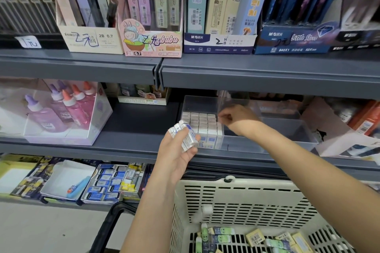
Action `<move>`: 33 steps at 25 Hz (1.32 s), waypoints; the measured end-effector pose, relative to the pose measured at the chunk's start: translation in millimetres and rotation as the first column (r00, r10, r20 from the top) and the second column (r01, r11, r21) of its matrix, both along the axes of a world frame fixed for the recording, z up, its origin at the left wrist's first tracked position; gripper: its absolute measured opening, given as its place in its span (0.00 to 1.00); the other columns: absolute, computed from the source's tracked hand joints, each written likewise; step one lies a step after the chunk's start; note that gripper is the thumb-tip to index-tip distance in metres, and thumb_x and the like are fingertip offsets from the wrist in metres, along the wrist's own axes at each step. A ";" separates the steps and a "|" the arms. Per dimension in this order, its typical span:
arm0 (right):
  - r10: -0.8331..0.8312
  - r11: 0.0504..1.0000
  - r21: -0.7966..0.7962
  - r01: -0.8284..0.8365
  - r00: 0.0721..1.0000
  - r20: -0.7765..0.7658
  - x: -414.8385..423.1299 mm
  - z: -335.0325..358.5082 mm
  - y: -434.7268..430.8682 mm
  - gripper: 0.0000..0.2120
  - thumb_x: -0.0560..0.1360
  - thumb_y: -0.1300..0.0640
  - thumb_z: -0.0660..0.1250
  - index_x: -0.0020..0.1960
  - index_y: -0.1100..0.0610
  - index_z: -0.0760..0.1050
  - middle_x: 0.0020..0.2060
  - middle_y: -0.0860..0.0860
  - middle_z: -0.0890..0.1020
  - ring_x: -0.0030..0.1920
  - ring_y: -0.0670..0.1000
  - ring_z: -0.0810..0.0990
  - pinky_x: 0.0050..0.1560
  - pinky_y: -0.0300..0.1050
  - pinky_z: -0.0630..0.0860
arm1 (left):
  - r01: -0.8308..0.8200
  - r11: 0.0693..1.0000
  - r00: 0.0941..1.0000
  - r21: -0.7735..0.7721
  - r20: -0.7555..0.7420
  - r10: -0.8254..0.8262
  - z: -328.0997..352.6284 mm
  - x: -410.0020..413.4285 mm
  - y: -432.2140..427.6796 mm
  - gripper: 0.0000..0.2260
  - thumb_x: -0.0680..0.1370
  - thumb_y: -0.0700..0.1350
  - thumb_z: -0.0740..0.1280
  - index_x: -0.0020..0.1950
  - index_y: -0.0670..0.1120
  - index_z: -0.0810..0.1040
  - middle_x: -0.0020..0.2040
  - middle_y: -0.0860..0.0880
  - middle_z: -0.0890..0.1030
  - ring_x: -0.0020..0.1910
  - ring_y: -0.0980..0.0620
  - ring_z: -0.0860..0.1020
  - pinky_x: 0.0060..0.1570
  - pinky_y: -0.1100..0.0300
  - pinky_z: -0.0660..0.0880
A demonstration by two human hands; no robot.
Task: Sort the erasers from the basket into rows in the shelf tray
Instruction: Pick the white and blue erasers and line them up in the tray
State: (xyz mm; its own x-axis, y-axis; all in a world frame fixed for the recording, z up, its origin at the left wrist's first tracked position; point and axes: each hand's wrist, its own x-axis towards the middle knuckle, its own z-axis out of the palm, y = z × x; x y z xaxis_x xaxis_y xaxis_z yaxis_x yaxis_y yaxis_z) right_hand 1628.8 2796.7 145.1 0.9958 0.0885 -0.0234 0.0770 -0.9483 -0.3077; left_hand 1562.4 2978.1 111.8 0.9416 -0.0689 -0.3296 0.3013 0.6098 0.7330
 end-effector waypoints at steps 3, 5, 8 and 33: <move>0.028 0.999 -0.047 -0.027 0.999 0.021 -6.7 -4.6 2.4 0.16 0.78 0.50 0.60 0.64 0.49 0.73 0.64 0.51 0.75 0.60 0.55 0.75 0.58 0.45 0.71 | 0.034 0.999 0.999 -0.006 0.026 -0.034 -1.6 -0.4 3.9 0.06 0.78 0.40 0.65 0.54 0.42 0.74 0.48 0.39 0.80 0.36 0.51 0.83 0.25 0.64 0.73; 0.056 0.998 0.018 -0.059 0.992 0.114 -16.4 -7.8 3.4 0.17 0.76 0.48 0.63 0.64 0.49 0.72 0.61 0.51 0.76 0.57 0.54 0.76 0.56 0.45 0.73 | 0.089 0.996 0.995 0.013 0.050 -0.089 -6.2 -3.8 3.8 0.08 0.77 0.40 0.65 0.56 0.42 0.75 0.47 0.41 0.82 0.41 0.49 0.83 0.28 0.63 0.75; 0.078 0.960 0.251 -0.127 0.977 0.199 -35.7 -5.9 16.0 0.13 0.75 0.47 0.64 0.57 0.49 0.78 0.47 0.44 0.80 0.43 0.42 0.76 0.46 0.34 0.70 | 0.161 0.986 0.982 0.031 0.099 -0.163 -8.5 -8.6 1.6 0.12 0.75 0.42 0.67 0.58 0.42 0.74 0.47 0.44 0.84 0.45 0.49 0.83 0.33 0.62 0.78; 0.109 0.917 0.386 -0.100 0.994 -0.001 65.0 -7.5 58.2 0.11 0.76 0.51 0.64 0.52 0.57 0.78 0.51 0.53 0.82 0.53 0.52 0.79 0.48 0.31 0.70 | -0.294 0.946 0.955 0.133 0.077 0.286 -9.7 6.4 8.4 0.05 0.79 0.40 0.59 0.50 0.47 0.74 0.41 0.45 0.81 0.35 0.54 0.81 0.24 0.63 0.73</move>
